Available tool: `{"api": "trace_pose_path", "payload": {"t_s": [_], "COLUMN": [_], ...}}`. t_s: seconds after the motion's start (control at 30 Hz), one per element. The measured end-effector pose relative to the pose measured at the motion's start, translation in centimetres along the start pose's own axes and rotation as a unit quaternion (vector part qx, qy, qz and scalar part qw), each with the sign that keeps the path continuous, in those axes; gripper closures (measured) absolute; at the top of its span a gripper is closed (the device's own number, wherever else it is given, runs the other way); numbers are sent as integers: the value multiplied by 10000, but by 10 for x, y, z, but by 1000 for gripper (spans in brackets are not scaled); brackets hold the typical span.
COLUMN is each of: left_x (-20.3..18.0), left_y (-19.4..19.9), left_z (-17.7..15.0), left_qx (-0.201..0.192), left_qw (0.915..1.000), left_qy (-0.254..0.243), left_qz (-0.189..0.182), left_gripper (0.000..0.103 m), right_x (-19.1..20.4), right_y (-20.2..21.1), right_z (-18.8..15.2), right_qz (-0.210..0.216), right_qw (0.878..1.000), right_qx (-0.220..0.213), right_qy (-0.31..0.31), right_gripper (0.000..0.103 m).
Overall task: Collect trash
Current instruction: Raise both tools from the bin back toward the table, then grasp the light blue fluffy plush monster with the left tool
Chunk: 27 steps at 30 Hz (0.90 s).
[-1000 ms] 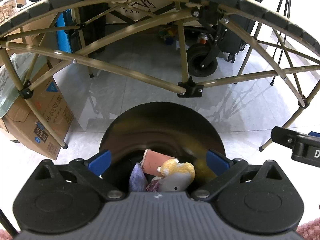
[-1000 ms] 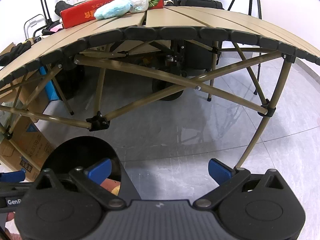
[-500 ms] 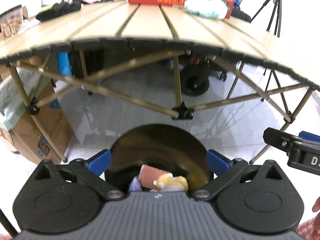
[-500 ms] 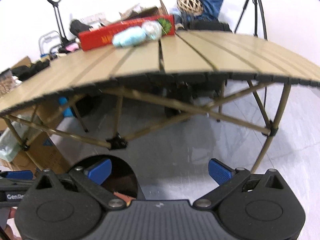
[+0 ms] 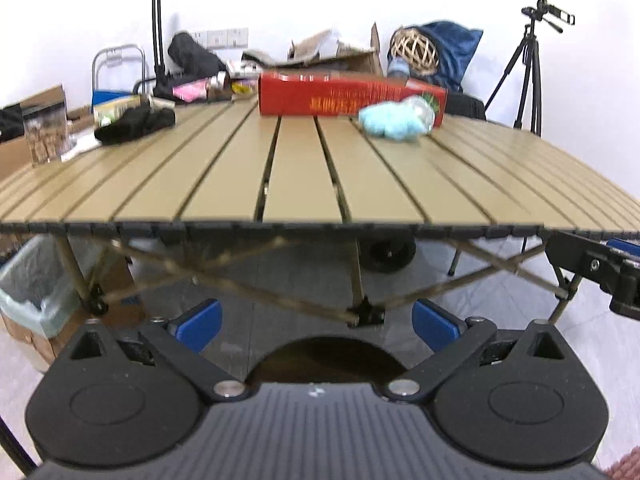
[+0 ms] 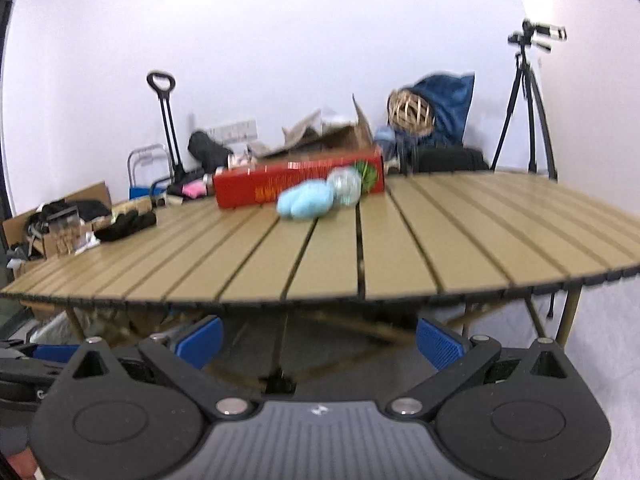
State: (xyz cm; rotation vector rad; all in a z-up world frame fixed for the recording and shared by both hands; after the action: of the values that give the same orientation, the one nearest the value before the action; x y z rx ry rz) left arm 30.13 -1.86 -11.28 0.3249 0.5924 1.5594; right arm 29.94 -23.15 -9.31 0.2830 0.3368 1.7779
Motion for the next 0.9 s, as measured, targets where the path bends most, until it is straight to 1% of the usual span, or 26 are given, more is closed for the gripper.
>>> {"api": "trace_pose_path", "payload": {"t_s": [0.2,0.37,0.5,0.63,0.73,0.9], "left_x": [-5,-11,-16,-25,-35,-54], "left_y": [1,-4,-13,-26,-39,-64], "left_z": [21,36,50,68,82,110], "left_qx": [-177,-226,-212,-258,-234,-169], "left_qw": [9997,9994,9991,9991,9992,9991], "left_qy": [137,208,271,205,78,-69], "left_qz": [-98,-179,-256,-270,-311,-381], "left_gripper": [0,0,0,0,0,0], "right_x": [-2,-4,-12,-27,-40,-62], "right_y": [-4,-10,-19,-31,-43,-65], "right_z": [24,39,55,69,78,82], "right_qz": [-123,-166,-326,-469,-558,-700], "right_qw": [9991,9985,9971,9953,9946,9938], "right_qx": [-373,-507,-673,-841,-877,-789], "right_qy": [142,154,136,85,-38,-346], "right_gripper": [0,0,0,0,0,0]}}
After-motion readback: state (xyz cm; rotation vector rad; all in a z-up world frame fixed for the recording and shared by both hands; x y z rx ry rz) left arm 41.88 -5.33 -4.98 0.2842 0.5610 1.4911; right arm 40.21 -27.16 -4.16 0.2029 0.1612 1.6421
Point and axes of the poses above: each gripper's, at about its wrist camera, not at the fingertips, and y roughly against the way its jaws point, x to its left, z to its top, the point moved 7 cm from there along -y, roughly the way its jaws point, and after that the axes turned 8 degrees about y, right-handed, at the moved point
